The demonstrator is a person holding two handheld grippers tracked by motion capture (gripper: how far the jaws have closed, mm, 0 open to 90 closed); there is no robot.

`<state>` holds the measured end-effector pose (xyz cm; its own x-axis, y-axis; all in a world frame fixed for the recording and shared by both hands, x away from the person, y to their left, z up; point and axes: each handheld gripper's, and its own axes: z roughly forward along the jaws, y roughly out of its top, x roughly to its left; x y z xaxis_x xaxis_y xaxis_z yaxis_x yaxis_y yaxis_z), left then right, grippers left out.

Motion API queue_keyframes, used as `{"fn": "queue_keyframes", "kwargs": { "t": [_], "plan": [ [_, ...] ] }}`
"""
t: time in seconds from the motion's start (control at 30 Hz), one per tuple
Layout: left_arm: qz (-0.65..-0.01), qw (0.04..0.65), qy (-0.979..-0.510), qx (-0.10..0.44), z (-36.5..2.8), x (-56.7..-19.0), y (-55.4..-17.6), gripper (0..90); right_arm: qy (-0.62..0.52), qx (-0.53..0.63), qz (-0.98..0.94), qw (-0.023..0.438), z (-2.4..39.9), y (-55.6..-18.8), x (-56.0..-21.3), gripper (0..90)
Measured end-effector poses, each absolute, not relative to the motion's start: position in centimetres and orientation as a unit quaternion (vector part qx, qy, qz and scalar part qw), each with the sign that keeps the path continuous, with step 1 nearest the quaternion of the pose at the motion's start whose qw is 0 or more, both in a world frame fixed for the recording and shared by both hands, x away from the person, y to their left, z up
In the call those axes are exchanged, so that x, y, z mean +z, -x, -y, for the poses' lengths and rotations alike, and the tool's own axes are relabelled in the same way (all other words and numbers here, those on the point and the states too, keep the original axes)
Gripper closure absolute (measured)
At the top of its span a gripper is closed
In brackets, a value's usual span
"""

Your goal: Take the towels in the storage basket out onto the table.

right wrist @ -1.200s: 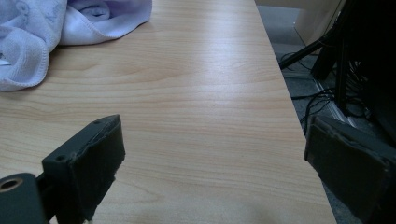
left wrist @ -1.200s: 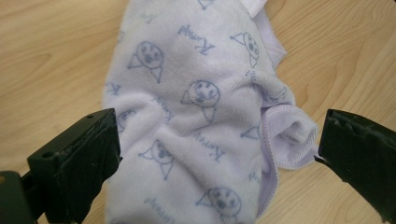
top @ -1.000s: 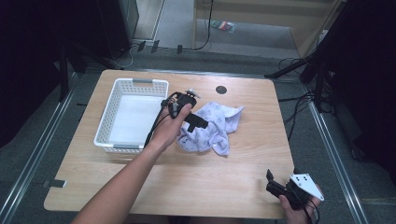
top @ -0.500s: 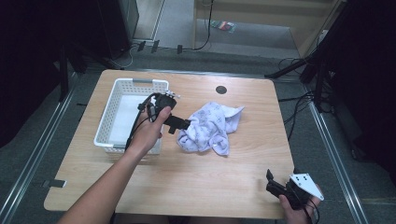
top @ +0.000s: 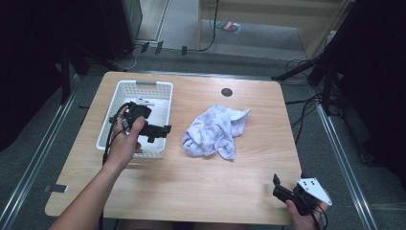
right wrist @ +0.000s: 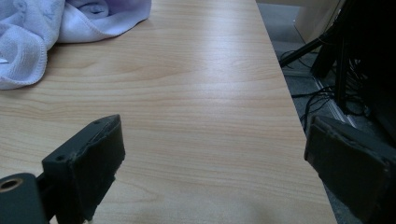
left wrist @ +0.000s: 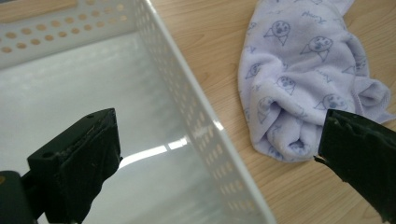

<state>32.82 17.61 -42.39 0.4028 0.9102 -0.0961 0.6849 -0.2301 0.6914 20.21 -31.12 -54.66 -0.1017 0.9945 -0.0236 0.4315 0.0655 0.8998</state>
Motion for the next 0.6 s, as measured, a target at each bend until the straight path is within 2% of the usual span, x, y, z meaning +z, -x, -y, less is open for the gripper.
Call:
{"fn": "queue_keyframes", "kwargs": {
  "t": [0.6],
  "plan": [
    [-0.538,0.361,-0.728,0.224,-24.4,-44.8,-27.2,0.0,-0.564,0.386,-0.633,0.363,31.1,-20.3,-54.7,5.1]
  ]
}}
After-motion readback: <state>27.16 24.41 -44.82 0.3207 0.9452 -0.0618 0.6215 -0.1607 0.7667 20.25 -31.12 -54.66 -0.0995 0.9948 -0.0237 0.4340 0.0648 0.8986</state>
